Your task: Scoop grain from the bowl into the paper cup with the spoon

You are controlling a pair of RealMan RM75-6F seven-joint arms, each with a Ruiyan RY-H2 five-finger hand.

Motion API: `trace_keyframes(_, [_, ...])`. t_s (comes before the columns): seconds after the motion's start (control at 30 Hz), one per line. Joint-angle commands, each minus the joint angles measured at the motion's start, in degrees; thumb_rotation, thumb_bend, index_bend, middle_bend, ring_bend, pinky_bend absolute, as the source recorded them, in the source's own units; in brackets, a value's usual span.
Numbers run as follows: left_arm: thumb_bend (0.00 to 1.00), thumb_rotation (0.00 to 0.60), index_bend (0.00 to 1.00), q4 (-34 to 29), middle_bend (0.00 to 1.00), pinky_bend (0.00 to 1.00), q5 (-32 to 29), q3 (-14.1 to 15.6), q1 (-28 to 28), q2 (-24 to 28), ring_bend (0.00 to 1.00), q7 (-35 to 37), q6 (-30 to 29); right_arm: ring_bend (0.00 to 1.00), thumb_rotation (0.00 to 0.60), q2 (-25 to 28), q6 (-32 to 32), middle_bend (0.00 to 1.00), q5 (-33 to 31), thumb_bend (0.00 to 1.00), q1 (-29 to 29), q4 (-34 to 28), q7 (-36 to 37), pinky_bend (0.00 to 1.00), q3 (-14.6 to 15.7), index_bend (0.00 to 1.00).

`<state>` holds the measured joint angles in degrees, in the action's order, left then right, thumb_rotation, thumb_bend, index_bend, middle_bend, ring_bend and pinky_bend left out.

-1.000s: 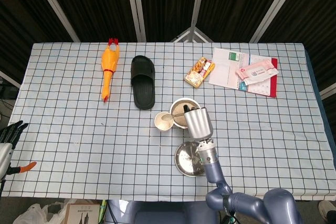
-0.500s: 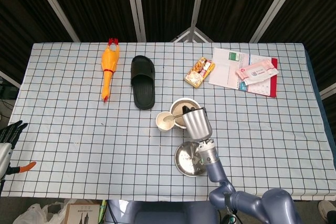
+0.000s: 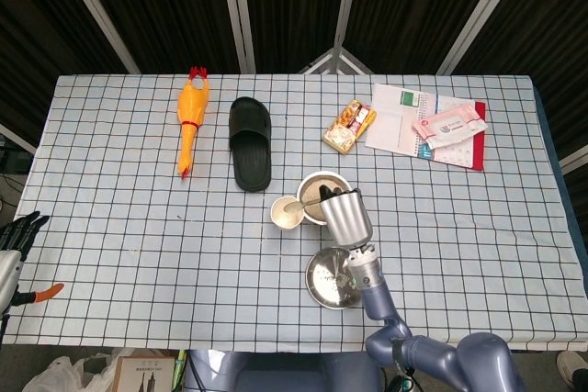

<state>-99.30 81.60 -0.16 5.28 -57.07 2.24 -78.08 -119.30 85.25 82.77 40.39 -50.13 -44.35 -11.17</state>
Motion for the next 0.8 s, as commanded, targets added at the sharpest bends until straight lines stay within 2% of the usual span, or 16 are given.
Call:
trace_keyframes(0.03, [0.00,0.600,0.00,0.0,0.00,0.00,0.0,0.0,0.0,0.0,0.00,0.0,0.0,0.99,0.600,-0.2,0.2,0.83,0.3,0.76,-0.1,0.3,0.2,1.00,-0.1,0.69])
trace_keyframes(0.4, [0.00,0.600,0.00,0.0,0.00,0.00,0.1,0.1,0.0,0.1,0.00,0.2,0.1,0.99,0.600,-0.4,0.3,0.83,1.1,0.76,-0.7,-0.5,0.8,1.00,-0.1,0.69])
trace_keyframes(0.8, [0.00,0.600,0.00,-0.1,0.00,0.00,-0.2,0.1,-0.1,0.1,0.00,0.4,0.2,0.99,0.600,3.4,2.2,0.83,1.9,0.76,-2.2,-10.4,-2.7,1.00,-0.9,0.69])
